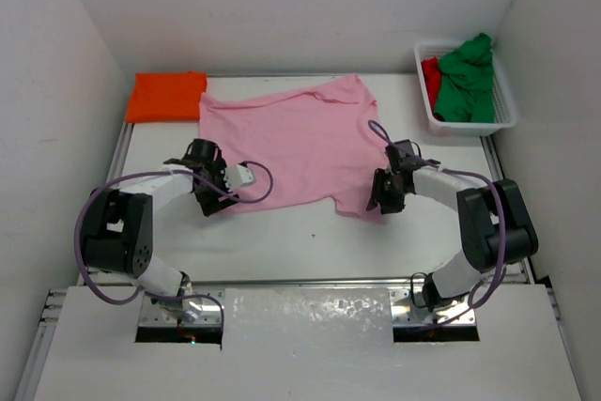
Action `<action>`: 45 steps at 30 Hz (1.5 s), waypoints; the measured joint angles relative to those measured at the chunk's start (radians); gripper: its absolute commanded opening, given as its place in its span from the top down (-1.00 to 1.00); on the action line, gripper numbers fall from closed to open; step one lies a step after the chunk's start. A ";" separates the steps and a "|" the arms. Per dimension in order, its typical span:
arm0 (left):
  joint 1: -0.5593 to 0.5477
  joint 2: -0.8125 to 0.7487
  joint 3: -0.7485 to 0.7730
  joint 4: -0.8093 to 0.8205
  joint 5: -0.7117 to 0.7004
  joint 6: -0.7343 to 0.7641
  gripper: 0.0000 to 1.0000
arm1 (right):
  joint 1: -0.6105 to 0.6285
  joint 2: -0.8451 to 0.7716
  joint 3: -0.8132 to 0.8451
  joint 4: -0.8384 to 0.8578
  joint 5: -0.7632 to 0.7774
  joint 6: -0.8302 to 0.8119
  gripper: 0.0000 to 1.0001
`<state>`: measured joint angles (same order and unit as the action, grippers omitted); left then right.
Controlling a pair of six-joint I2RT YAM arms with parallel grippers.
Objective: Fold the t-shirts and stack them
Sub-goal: Grap the side of the flattened tshirt closest away from the robot with both arms
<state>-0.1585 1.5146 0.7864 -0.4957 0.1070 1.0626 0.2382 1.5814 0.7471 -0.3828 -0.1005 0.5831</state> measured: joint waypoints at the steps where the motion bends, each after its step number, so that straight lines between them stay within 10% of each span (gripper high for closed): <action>1: -0.001 0.000 -0.003 0.005 0.002 0.000 -0.43 | 0.000 0.004 -0.001 0.010 -0.008 0.009 0.38; 7: -0.006 -0.008 -0.027 -0.004 0.008 0.040 -0.52 | -0.008 0.022 -0.008 0.053 -0.021 0.046 0.97; 14: -0.006 -0.030 -0.028 -0.136 0.037 0.110 -0.44 | -0.027 0.023 -0.014 0.063 -0.036 0.052 1.00; 17: -0.006 -0.030 -0.037 -0.151 0.037 0.118 -0.14 | -0.027 0.022 -0.014 0.064 -0.036 0.050 1.00; 22: -0.006 -0.029 -0.052 -0.180 0.044 0.119 0.98 | -0.027 0.014 -0.021 0.067 -0.034 0.043 1.00; 45: -0.008 -0.255 -0.066 -0.367 0.011 -0.014 1.00 | 0.124 -0.505 -0.167 -0.298 0.021 0.026 1.00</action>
<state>-0.1661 1.2598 0.7200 -0.8631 0.1181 1.0489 0.3622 1.0760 0.5804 -0.6811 -0.0792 0.6094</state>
